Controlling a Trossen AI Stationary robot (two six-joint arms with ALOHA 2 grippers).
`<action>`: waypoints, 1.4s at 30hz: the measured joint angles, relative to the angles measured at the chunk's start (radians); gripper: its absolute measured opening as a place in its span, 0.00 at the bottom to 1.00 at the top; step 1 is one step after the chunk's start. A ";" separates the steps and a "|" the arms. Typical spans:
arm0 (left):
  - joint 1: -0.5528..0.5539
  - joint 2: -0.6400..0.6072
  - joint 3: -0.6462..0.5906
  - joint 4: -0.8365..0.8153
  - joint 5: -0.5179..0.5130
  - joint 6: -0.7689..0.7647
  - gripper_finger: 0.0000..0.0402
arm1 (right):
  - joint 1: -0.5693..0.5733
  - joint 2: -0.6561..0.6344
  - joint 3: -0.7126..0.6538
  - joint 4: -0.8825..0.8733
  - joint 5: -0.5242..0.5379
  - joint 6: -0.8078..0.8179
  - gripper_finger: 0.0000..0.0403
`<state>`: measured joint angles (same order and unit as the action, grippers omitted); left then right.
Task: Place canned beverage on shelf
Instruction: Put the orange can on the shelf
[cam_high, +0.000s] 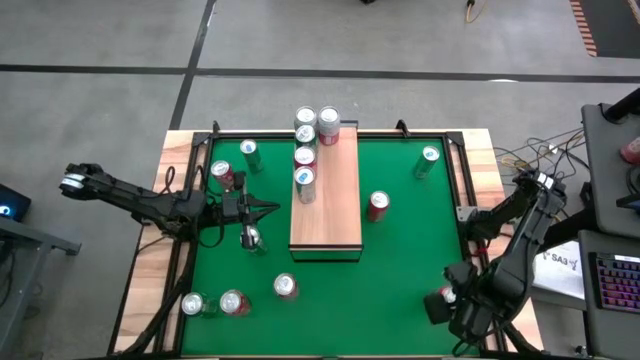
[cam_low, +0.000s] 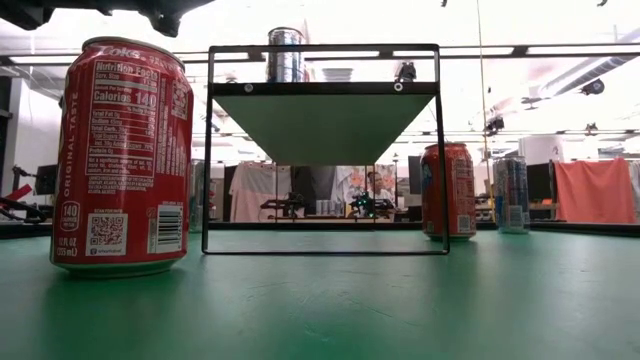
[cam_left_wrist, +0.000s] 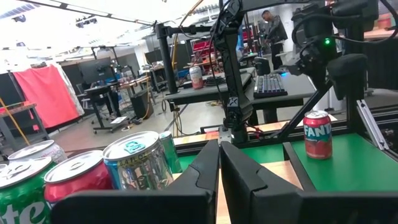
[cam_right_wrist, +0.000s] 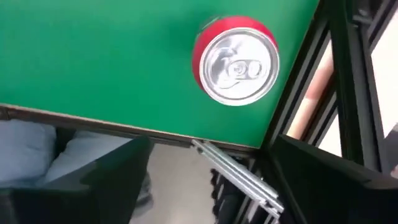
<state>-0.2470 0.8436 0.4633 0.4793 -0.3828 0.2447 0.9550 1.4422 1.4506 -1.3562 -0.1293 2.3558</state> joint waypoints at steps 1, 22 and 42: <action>0.000 0.000 0.000 0.000 0.000 0.000 0.00 | 0.000 0.000 0.000 0.004 0.000 0.034 0.87; -0.001 -0.046 0.000 0.010 0.000 0.093 0.00 | -0.005 0.050 -0.048 -0.049 0.036 0.036 0.89; -0.002 -0.483 0.079 -0.413 0.061 0.154 0.00 | -0.005 0.050 -0.130 0.064 0.033 0.088 0.89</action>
<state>-0.2489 0.3603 0.5423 0.0661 -0.3219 0.3988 0.9504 1.4920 1.3203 -1.2919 -0.0958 2.4435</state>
